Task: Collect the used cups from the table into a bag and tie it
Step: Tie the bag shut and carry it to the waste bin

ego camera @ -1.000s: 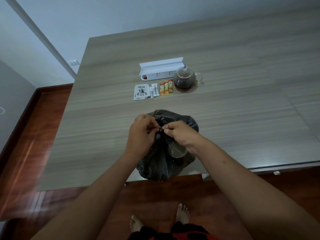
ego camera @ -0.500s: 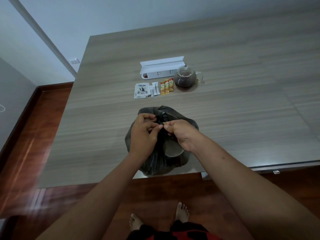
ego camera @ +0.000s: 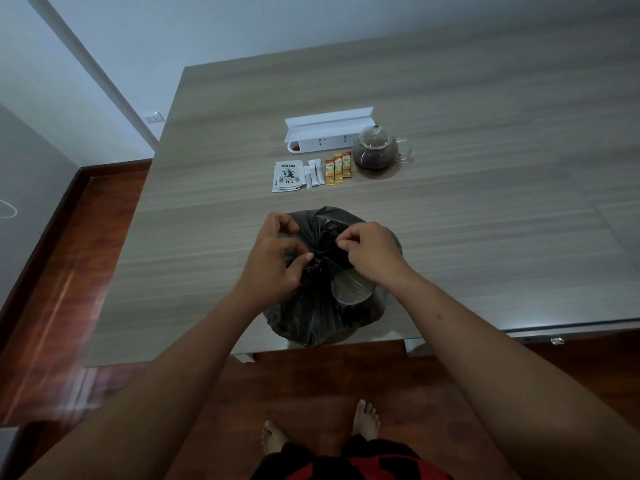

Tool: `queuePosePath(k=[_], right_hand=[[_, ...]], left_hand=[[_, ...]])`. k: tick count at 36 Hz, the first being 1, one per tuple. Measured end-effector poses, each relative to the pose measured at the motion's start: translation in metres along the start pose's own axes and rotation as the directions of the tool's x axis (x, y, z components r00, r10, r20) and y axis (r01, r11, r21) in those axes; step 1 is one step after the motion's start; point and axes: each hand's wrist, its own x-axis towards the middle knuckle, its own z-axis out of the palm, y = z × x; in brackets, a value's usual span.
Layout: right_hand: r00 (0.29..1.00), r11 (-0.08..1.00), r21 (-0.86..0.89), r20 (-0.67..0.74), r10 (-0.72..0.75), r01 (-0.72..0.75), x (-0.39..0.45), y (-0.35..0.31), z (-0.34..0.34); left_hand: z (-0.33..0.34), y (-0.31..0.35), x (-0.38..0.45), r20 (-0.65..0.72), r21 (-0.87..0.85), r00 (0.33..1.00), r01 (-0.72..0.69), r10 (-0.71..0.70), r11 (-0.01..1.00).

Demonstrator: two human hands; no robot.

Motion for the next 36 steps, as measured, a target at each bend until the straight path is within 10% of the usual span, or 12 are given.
queuePosePath(k=[36], right_hand=[[0.994,0.980,-0.168,0.030,-0.106,0.110,-0.016,0.009,0.020]], left_hand=[[0.016,-0.009,-0.002,0.198,-0.096,0.920,0.362,-0.338,0.927]])
